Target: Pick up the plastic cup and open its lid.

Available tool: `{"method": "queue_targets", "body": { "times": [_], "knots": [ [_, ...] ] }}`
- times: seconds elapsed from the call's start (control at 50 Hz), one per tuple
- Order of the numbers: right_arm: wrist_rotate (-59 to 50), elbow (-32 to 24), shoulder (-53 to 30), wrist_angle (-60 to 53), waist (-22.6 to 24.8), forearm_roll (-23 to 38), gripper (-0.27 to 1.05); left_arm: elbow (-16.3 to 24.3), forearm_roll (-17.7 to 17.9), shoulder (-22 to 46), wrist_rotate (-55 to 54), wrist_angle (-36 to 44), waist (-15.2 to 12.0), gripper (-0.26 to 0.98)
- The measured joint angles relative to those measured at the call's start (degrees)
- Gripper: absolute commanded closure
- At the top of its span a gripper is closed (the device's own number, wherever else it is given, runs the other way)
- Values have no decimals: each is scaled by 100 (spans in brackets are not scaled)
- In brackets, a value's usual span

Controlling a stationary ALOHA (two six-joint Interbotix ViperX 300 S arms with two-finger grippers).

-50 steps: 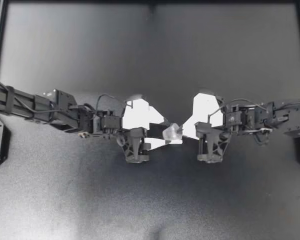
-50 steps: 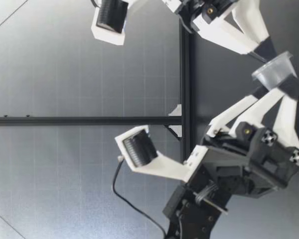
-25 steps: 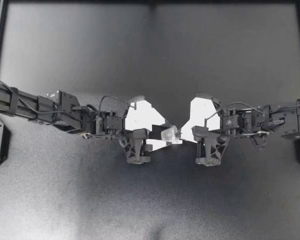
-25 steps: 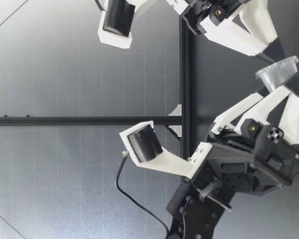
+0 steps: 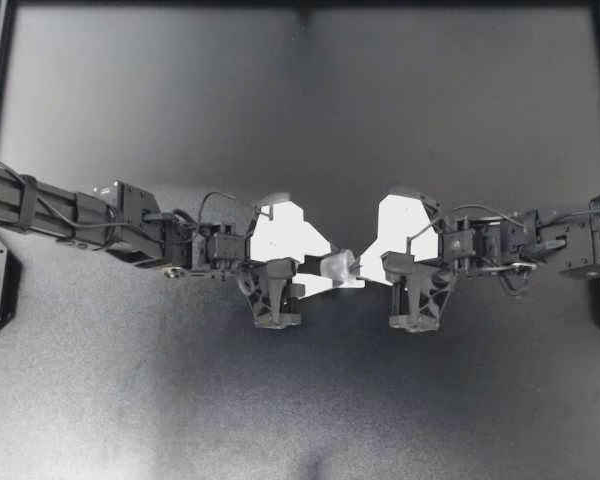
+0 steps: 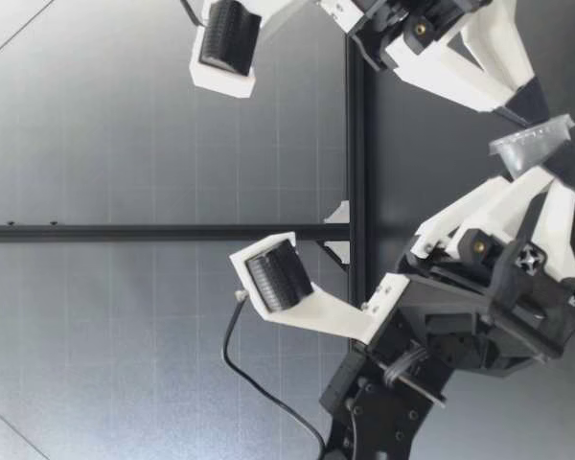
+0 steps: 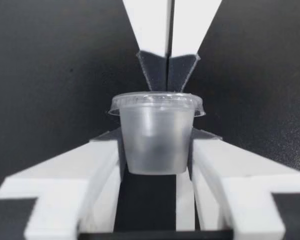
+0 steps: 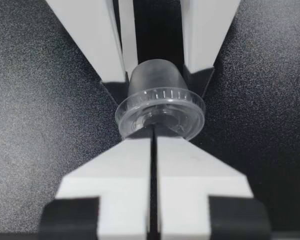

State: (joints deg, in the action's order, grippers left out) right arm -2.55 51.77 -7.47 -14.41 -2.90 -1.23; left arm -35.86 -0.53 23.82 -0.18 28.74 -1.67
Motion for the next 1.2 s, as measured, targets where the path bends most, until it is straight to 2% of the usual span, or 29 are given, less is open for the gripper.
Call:
{"method": "queue_targets", "body": {
  "times": [0.18,0.36,0.52,0.66,0.84,1.06,1.2],
  "knots": [
    [9,123,220,0,0,0,97,0,0,0,0,18,0,48],
    [53,492,1318,-396,53,26,97,-237,18,-70,-9,334,-26,48],
    [149,870,2250,-1389,53,185,96,-712,18,-413,-132,1371,9,48],
    [527,1002,2549,-1951,53,483,91,-1063,18,-650,-396,2382,9,48],
    [1433,896,2602,-2074,53,615,73,-1415,18,-835,-650,3788,9,48],
    [2689,712,2602,-2074,53,606,34,-1521,-35,-949,-853,4948,18,48],
    [3665,686,2602,-2083,53,598,29,-1494,-141,-993,-984,5177,18,48]
  ]
}}
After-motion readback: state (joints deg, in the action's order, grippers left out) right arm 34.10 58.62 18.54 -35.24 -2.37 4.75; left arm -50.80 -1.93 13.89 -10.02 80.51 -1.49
